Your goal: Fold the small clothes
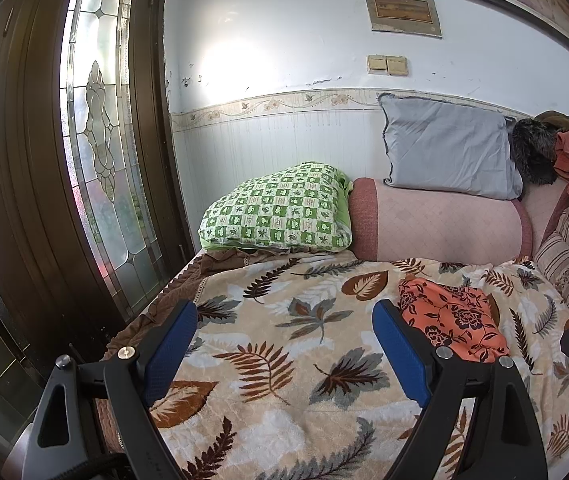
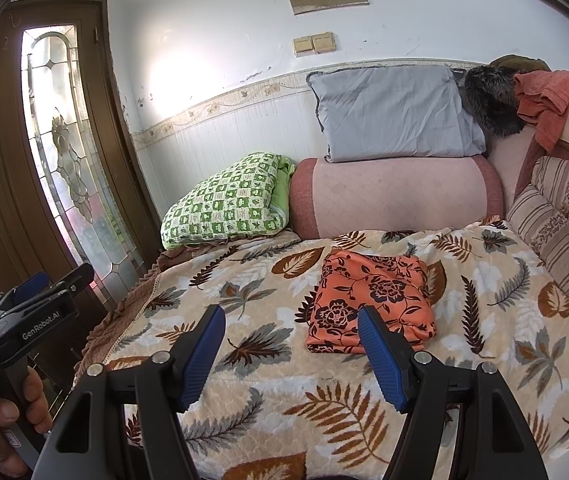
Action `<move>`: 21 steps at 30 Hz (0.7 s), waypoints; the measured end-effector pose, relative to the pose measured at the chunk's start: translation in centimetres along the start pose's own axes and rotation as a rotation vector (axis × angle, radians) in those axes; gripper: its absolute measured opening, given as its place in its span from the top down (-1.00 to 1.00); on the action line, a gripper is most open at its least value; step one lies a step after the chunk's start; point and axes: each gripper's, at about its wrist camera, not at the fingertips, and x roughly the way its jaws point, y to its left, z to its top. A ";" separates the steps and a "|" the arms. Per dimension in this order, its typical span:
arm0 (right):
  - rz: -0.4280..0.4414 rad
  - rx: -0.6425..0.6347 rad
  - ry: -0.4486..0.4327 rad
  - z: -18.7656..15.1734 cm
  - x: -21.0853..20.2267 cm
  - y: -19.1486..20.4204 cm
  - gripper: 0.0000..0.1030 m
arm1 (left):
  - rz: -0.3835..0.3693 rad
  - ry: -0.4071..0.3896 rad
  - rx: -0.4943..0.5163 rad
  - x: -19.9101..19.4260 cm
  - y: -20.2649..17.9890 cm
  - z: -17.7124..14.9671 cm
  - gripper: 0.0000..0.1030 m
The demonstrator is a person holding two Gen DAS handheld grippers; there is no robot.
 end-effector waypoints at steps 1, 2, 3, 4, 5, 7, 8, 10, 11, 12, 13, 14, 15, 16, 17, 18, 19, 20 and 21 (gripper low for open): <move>-0.001 0.000 0.000 0.0 0.0 0.0 -0.40 | -0.001 0.000 0.000 -0.1 -0.1 0.1 -0.74; -0.001 0.001 0.000 -0.1 0.0 0.1 -0.40 | -0.001 0.001 0.000 0.0 0.0 0.0 -0.74; 0.000 0.000 0.000 0.0 0.0 0.0 -0.40 | -0.001 0.000 0.000 0.0 -0.1 -0.1 -0.74; 0.000 -0.001 0.000 0.0 0.0 0.0 -0.40 | 0.000 0.000 0.001 0.0 -0.1 -0.1 -0.74; -0.001 -0.001 0.000 0.0 0.0 0.0 -0.40 | 0.000 0.000 0.000 0.0 0.0 -0.1 -0.74; 0.001 0.000 0.002 0.1 0.0 0.0 -0.40 | -0.004 0.002 0.001 0.0 0.0 -0.1 -0.74; 0.001 -0.001 0.003 0.1 0.0 0.0 -0.40 | -0.003 0.002 0.001 0.1 0.0 -0.3 -0.74; 0.000 0.000 0.003 -0.1 0.1 0.0 -0.40 | -0.004 0.002 0.000 0.1 -0.1 -0.3 -0.74; 0.000 -0.001 0.004 -0.2 0.1 0.1 -0.40 | -0.004 0.003 0.000 0.2 0.1 -0.4 -0.74; 0.001 0.000 0.005 -0.2 0.2 0.0 -0.40 | -0.003 0.004 -0.001 0.2 0.0 -0.4 -0.74; 0.001 -0.001 0.006 -0.2 0.3 0.0 -0.40 | -0.002 0.005 -0.002 0.2 -0.1 -0.6 -0.74; 0.000 -0.002 0.007 -0.3 0.3 0.1 -0.40 | -0.003 0.006 -0.003 0.3 0.0 -0.7 -0.74; 0.000 -0.001 0.007 -0.3 0.3 0.1 -0.40 | -0.003 0.005 -0.002 0.3 -0.1 -0.7 -0.74; 0.001 -0.001 0.010 -0.4 0.4 0.1 -0.40 | -0.002 0.006 -0.003 0.4 -0.1 -0.8 -0.74; 0.001 -0.002 0.011 -0.5 0.5 0.2 -0.40 | -0.001 0.007 -0.003 0.5 -0.1 -0.9 -0.74; 0.001 -0.002 0.013 -0.5 0.6 0.1 -0.40 | -0.003 0.007 -0.002 0.5 -0.1 -0.9 -0.74; 0.001 -0.003 0.014 -0.5 0.7 0.1 -0.40 | -0.002 0.009 -0.002 0.6 -0.1 -0.9 -0.74; 0.000 -0.003 0.016 -0.6 0.7 0.1 -0.40 | -0.001 0.010 -0.001 0.6 -0.1 -1.0 -0.74; 0.001 -0.003 0.017 -0.5 0.8 0.1 -0.40 | -0.002 0.012 -0.002 0.7 -0.1 -1.1 -0.74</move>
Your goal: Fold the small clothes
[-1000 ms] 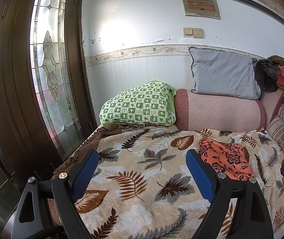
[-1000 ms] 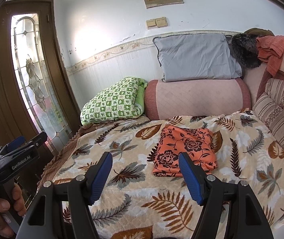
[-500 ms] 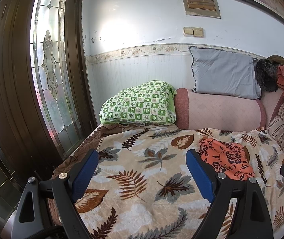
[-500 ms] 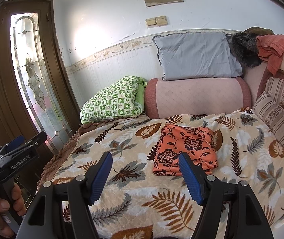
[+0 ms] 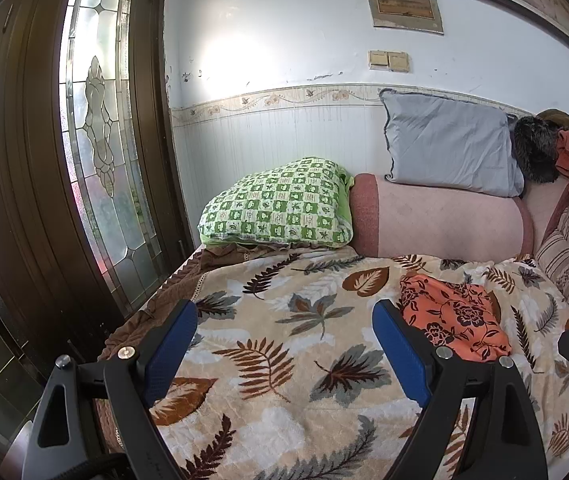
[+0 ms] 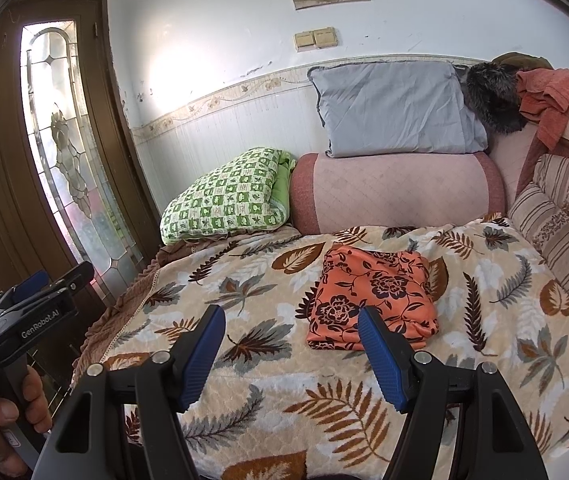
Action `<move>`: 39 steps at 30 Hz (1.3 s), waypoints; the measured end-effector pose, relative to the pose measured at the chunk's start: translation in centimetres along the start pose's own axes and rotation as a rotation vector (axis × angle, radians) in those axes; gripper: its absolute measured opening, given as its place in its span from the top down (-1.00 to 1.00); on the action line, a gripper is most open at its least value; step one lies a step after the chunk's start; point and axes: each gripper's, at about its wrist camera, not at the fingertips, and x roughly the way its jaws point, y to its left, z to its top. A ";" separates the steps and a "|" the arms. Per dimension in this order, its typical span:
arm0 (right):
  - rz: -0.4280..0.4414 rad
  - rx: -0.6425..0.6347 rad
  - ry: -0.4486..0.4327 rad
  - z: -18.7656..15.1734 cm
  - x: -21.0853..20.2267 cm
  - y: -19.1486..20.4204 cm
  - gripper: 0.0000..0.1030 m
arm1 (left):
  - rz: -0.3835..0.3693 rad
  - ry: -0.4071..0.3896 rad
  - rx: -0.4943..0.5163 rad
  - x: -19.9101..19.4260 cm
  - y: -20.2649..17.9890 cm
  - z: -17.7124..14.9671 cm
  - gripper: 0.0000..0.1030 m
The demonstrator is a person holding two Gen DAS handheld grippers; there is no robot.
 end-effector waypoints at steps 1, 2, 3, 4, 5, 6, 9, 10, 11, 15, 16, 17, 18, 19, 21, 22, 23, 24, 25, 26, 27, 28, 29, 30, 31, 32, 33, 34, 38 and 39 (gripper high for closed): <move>0.000 0.000 0.001 0.0 0.0 0.0 -0.40 | 0.001 0.002 0.000 0.1 -0.2 0.1 -0.74; -0.001 -0.001 0.000 0.1 0.1 -0.1 -0.40 | 0.002 0.003 0.000 0.2 -0.1 0.0 -0.74; 0.000 -0.001 0.000 0.1 0.0 -0.1 -0.40 | 0.003 0.004 -0.001 0.2 -0.2 0.1 -0.74; 0.001 -0.001 0.001 0.1 0.0 -0.1 -0.40 | 0.002 0.004 -0.003 0.3 -0.1 0.0 -0.74; 0.001 -0.001 0.001 0.1 0.1 -0.1 -0.40 | 0.000 0.004 -0.002 0.3 -0.1 0.1 -0.74; 0.000 -0.001 0.001 0.1 0.1 -0.1 -0.40 | 0.003 0.004 -0.002 0.3 -0.2 0.1 -0.74; 0.001 -0.001 0.005 0.2 0.2 -0.1 -0.40 | 0.000 0.007 -0.003 0.4 -0.2 0.1 -0.74; 0.002 -0.002 0.007 0.2 0.3 0.0 -0.40 | 0.002 0.008 -0.002 0.5 -0.2 0.1 -0.74; 0.002 -0.004 0.007 0.3 0.4 0.0 -0.40 | 0.002 0.008 -0.002 0.6 -0.2 0.1 -0.74; 0.003 -0.004 0.010 0.4 0.5 0.0 -0.40 | 0.002 0.012 -0.003 0.7 -0.3 0.1 -0.74; 0.003 -0.005 0.010 0.4 0.5 0.0 -0.40 | 0.001 0.013 -0.003 0.7 -0.3 0.1 -0.74; 0.003 -0.005 0.010 0.3 0.6 0.0 -0.40 | 0.002 0.013 -0.003 0.8 -0.4 0.0 -0.74; 0.004 -0.005 0.010 0.4 0.6 0.0 -0.40 | 0.003 0.013 -0.003 0.8 -0.4 0.0 -0.74; 0.004 -0.006 0.011 0.4 0.6 0.0 -0.40 | 0.001 0.013 -0.003 0.8 -0.3 0.0 -0.74; 0.004 -0.007 0.012 0.4 0.8 0.0 -0.40 | 0.003 0.013 -0.003 0.8 -0.4 0.0 -0.74; 0.004 -0.007 0.013 0.4 0.8 0.0 -0.40 | 0.002 0.014 -0.004 0.9 -0.4 0.0 -0.74; 0.006 -0.008 0.014 0.4 0.8 0.0 -0.40 | -0.001 0.014 -0.004 0.9 -0.4 -0.1 -0.74; 0.007 -0.009 0.015 0.4 0.9 0.0 -0.40 | 0.000 0.015 -0.003 1.0 -0.4 -0.1 -0.74; 0.006 -0.010 0.015 0.4 1.0 0.0 -0.40 | 0.003 0.015 -0.003 1.0 -0.4 -0.1 -0.74; 0.007 -0.012 0.015 0.4 1.0 0.0 -0.40 | 0.001 0.015 -0.004 1.0 -0.4 -0.1 -0.74; 0.008 -0.012 0.015 0.4 1.1 0.0 -0.40 | -0.002 0.016 -0.005 1.0 -0.4 -0.2 -0.74; 0.009 -0.014 0.016 0.4 1.2 -0.1 -0.40 | -0.001 0.016 -0.005 1.0 -0.4 -0.1 -0.74; 0.008 -0.014 0.016 0.4 1.2 -0.1 -0.40 | 0.002 0.017 -0.005 1.1 -0.4 -0.2 -0.74; 0.006 -0.014 0.018 0.4 1.3 -0.3 -0.40 | 0.001 0.019 -0.005 1.1 -0.4 -0.2 -0.74; 0.004 -0.013 0.021 0.4 1.5 -0.5 -0.40 | -0.001 0.023 -0.005 1.3 -0.4 -0.3 -0.74; -0.001 -0.012 0.023 0.3 1.6 -0.8 -0.40 | -0.002 0.031 -0.005 1.5 -0.5 -0.4 -0.74; -0.009 -0.008 0.020 0.3 1.7 -1.2 -0.40 | 0.000 0.039 -0.005 1.9 -0.5 -0.5 -0.74; -0.020 -0.001 0.021 0.3 1.8 -1.8 -0.40 | 0.001 0.046 -0.007 2.2 -0.6 -0.7 -0.74; -0.068 0.073 0.053 0.3 2.0 -5.3 -0.40 | -0.016 0.083 0.000 3.7 -1.8 -1.0 -0.74; -0.088 0.084 0.051 0.4 1.5 -6.5 -0.40 | -0.028 0.087 0.006 3.9 -2.4 -0.9 -0.74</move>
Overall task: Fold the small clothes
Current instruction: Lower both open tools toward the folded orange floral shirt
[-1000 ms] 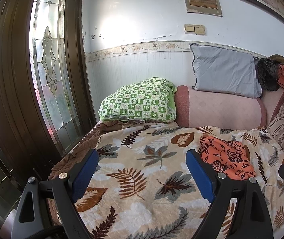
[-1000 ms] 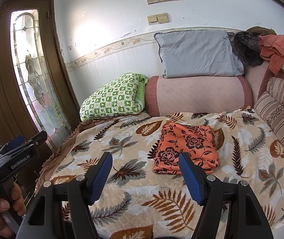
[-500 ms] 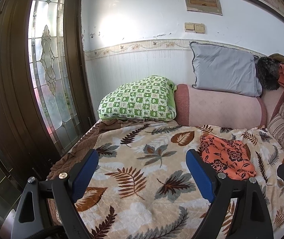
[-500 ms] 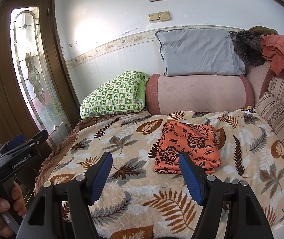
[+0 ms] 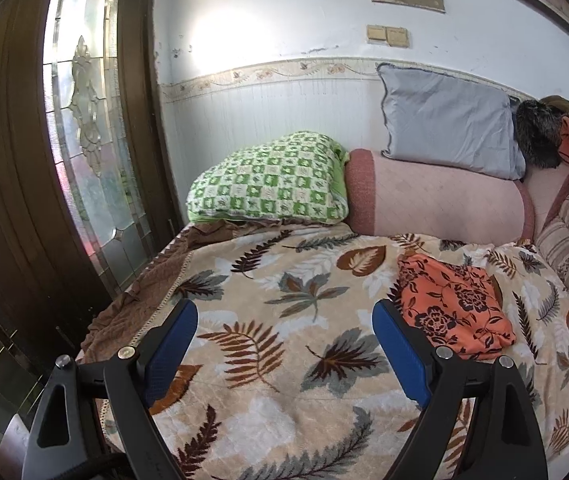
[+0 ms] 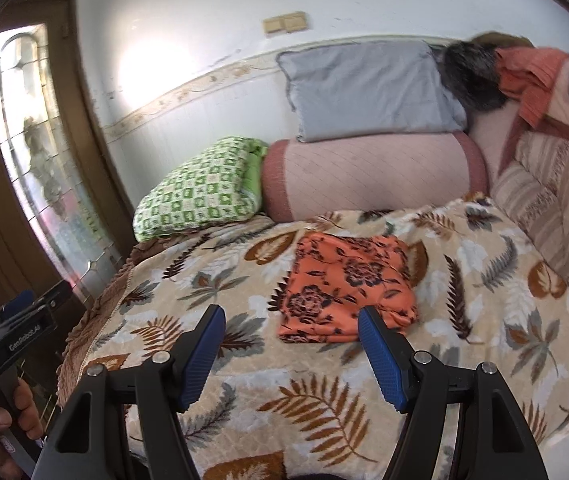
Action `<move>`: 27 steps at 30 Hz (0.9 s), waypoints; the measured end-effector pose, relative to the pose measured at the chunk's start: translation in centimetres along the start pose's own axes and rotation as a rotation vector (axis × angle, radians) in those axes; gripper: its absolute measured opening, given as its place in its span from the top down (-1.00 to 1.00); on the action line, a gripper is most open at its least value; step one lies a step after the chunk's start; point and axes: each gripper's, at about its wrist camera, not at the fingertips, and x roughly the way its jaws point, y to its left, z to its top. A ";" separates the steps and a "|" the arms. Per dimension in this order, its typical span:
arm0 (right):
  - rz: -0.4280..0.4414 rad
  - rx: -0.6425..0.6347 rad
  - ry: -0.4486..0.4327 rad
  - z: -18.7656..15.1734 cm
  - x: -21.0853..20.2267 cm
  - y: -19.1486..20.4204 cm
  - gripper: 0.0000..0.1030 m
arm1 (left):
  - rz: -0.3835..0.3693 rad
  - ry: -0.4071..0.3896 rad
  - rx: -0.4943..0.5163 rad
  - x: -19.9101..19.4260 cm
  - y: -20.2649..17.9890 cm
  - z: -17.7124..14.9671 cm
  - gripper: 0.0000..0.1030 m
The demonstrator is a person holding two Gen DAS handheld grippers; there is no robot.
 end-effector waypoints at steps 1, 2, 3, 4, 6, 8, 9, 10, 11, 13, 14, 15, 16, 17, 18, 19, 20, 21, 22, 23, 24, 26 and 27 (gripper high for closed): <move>-0.026 0.005 -0.011 0.2 -0.7 -0.9 -0.40 | -0.012 -0.003 0.006 0.1 -0.7 0.3 -0.74; -0.058 0.007 -0.029 0.4 -1.6 -2.0 -0.40 | -0.024 -0.010 0.012 0.1 -1.4 0.5 -0.74; -0.096 0.009 -0.049 0.7 -2.8 -3.1 -0.40 | -0.041 -0.018 0.020 0.0 -2.1 0.8 -0.74; -0.136 0.014 -0.069 0.9 -4.1 -4.3 -0.40 | -0.060 -0.025 0.032 -0.1 -3.0 1.3 -0.74; -0.217 0.040 -0.110 1.4 -7.1 -7.0 -0.40 | -0.093 -0.041 0.055 -0.5 -5.0 2.0 -0.74; -0.277 0.073 -0.144 1.8 -9.9 -9.3 -0.40 | -0.131 -0.045 0.069 -0.6 -7.0 2.7 -0.74; -0.308 0.087 -0.162 2.0 -11.2 -10.4 -0.40 | -0.153 -0.044 0.072 -0.7 -8.1 3.1 -0.74; -0.328 0.097 -0.178 2.3 -12.3 -11.0 -0.40 | -0.171 -0.045 0.073 -0.8 -8.8 3.4 -0.74; -0.351 0.110 -0.200 2.6 -13.7 -12.0 -0.40 | -0.194 -0.048 0.077 -1.1 -10.1 3.9 -0.74; -0.380 0.126 -0.235 3.4 -15.8 -13.0 -0.40 | -0.220 -0.056 0.086 -1.5 -11.6 4.5 -0.74; -0.388 0.130 -0.250 3.8 -16.5 -13.1 -0.40 | -0.236 -0.062 0.094 -1.9 -12.5 4.7 -0.74; -0.395 0.133 -0.269 4.2 -17.3 -13.4 -0.40 | -0.247 -0.069 0.103 -2.3 -13.0 4.9 -0.74; -0.397 0.134 -0.286 4.4 -17.8 -13.5 -0.40 | -0.253 -0.077 0.113 -2.7 -13.4 4.9 -0.74; -0.395 0.135 -0.307 4.5 -18.2 -13.7 -0.42 | -0.256 -0.087 0.123 -3.1 -13.9 4.9 -0.74; -0.391 0.135 -0.318 4.5 -18.4 -13.5 -0.43 | -0.260 -0.092 0.133 -3.4 -14.0 4.8 -0.74; -0.378 0.136 -0.329 4.3 -18.2 -13.2 -0.44 | -0.261 -0.096 0.140 -3.6 -13.8 4.6 -0.74; -0.363 0.136 -0.329 4.1 -17.7 -12.9 -0.45 | -0.252 -0.100 0.148 -3.8 -13.8 4.2 -0.74; -0.345 0.132 -0.317 3.7 -16.8 -12.6 -0.45 | -0.243 -0.098 0.149 -3.8 -13.4 4.0 -0.74; -0.332 0.128 -0.299 3.4 -15.7 -12.4 -0.45 | -0.234 -0.090 0.151 -3.8 -13.1 3.7 -0.74; -0.318 0.126 -0.270 3.0 -14.5 -12.2 -0.45 | -0.229 -0.081 0.153 -3.5 -12.7 3.4 -0.74; -0.302 0.124 -0.246 2.6 -13.1 -11.7 -0.45 | -0.220 -0.075 0.156 -3.4 -12.4 3.2 -0.74; -0.263 0.121 -0.205 1.9 -11.2 -11.1 -0.45 | -0.196 -0.077 0.158 -3.3 -11.6 2.9 -0.74; -0.242 0.114 -0.187 1.7 -10.2 -10.6 -0.45 | -0.185 -0.078 0.157 -3.2 -11.3 2.8 -0.74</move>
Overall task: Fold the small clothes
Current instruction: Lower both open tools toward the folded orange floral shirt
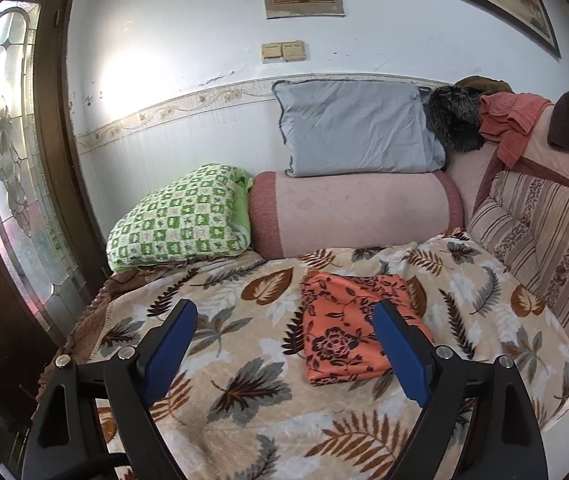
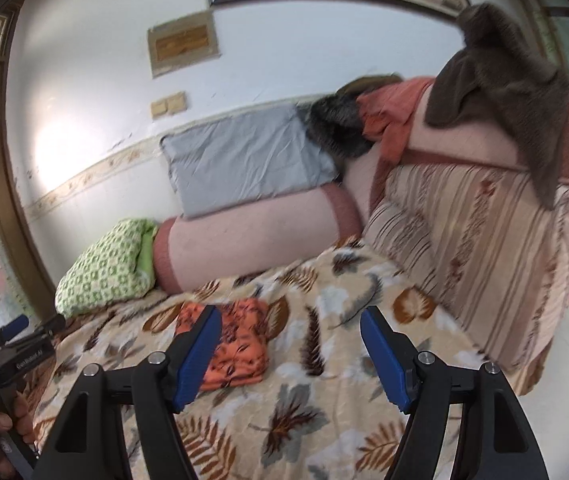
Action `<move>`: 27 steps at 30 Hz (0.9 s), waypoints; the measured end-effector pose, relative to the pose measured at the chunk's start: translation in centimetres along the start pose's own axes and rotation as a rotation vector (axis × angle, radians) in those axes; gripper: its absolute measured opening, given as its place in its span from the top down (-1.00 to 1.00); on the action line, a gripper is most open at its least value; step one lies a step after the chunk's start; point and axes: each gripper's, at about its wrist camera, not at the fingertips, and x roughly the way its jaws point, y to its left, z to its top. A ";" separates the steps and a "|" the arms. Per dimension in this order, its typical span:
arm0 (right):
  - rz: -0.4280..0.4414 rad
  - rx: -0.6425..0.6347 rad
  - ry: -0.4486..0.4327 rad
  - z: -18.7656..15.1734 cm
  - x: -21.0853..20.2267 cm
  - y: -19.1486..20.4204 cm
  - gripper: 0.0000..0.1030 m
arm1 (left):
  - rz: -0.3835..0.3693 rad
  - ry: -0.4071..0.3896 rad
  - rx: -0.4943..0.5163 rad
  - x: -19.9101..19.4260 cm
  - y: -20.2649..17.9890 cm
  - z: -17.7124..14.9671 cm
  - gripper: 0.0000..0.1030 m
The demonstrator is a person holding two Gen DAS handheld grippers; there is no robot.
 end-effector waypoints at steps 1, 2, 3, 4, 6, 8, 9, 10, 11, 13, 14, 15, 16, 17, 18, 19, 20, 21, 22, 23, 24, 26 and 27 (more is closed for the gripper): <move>0.016 -0.005 0.007 -0.2 0.4 0.6 -0.45 | 0.015 0.000 -0.009 0.0 0.6 -0.1 -0.74; 0.034 -0.011 0.012 -0.5 0.9 1.2 -0.45 | 0.023 0.003 -0.019 0.0 1.1 -0.3 -0.74; 0.050 -0.017 0.018 -0.8 1.2 1.7 -0.45 | 0.029 0.007 -0.025 0.0 1.7 -0.4 -0.74; 0.068 -0.024 0.022 -0.9 1.5 2.3 -0.45 | 0.039 0.008 -0.029 -0.1 2.1 -0.4 -0.74; 0.095 -0.038 0.031 -1.3 2.1 3.7 -0.45 | 0.061 0.005 -0.036 -0.1 2.8 -0.5 -0.74; 0.125 -0.045 0.045 -1.7 2.7 4.9 -0.45 | 0.078 0.009 -0.049 -0.2 3.7 -0.7 -0.74; 0.144 -0.050 0.056 -1.9 3.0 5.7 -0.45 | 0.083 0.013 -0.058 -0.2 4.2 -0.8 -0.74; 0.162 -0.057 0.069 -2.2 3.4 6.6 -0.45 | 0.086 0.015 -0.063 -0.2 4.5 -1.0 -0.74; 0.173 -0.062 0.076 -2.4 3.7 7.3 -0.45 | 0.093 0.016 -0.067 -0.3 5.0 -1.2 -0.74; 0.201 -0.079 0.088 -2.8 4.2 8.9 -0.45 | 0.109 0.018 -0.071 -0.3 5.6 -1.4 -0.74; 0.214 -0.087 0.094 -3.0 4.4 9.6 -0.45 | 0.113 0.019 -0.076 -0.4 6.1 -1.5 -0.74; 0.227 -0.097 0.101 -3.3 4.6 10.4 -0.45 | 0.117 0.021 -0.082 -0.4 6.6 -1.6 -0.74; 0.237 -0.106 0.107 -3.5 4.8 11.1 -0.45 | 0.123 0.022 -0.086 -0.4 6.8 -1.6 -0.74; 0.249 -0.116 0.113 -3.8 5.0 11.9 -0.45 | 0.129 0.022 -0.091 -0.4 7.2 -1.7 -0.74; 0.258 -0.122 0.118 -3.9 5.1 12.4 -0.45 | 0.131 0.023 -0.095 -0.4 7.5 -1.8 -0.74; 0.266 -0.129 0.122 -4.1 5.2 12.9 -0.45 | 0.136 0.022 -0.100 -0.3 7.8 -1.8 -0.74; 0.274 -0.138 0.129 -4.3 5.4 13.5 -0.45 | 0.141 0.022 -0.106 -0.3 8.1 -1.8 -0.74; 0.278 -0.145 0.133 -4.4 5.4 13.8 -0.45 | 0.143 0.021 -0.113 -0.3 8.4 -1.9 -0.74; 0.282 -0.152 0.136 -4.5 5.5 14.1 -0.45 | 0.141 0.021 -0.119 -0.3 8.6 -1.9 -0.74; 0.284 -0.158 0.137 -4.6 5.5 14.4 -0.45 | 0.140 0.021 -0.124 -0.2 8.8 -1.9 -0.74; 0.286 -0.162 0.139 -4.7 5.6 14.7 -0.45 | 0.142 0.023 -0.128 -0.1 9.0 -2.0 -0.74; 0.289 -0.165 0.143 -4.7 5.7 15.1 -0.45 | 0.141 0.027 -0.131 0.2 9.1 -2.1 -0.74; 0.290 -0.166 0.145 -4.8 5.8 15.2 -0.45 | 0.139 0.029 -0.132 0.3 9.1 -2.2 -0.74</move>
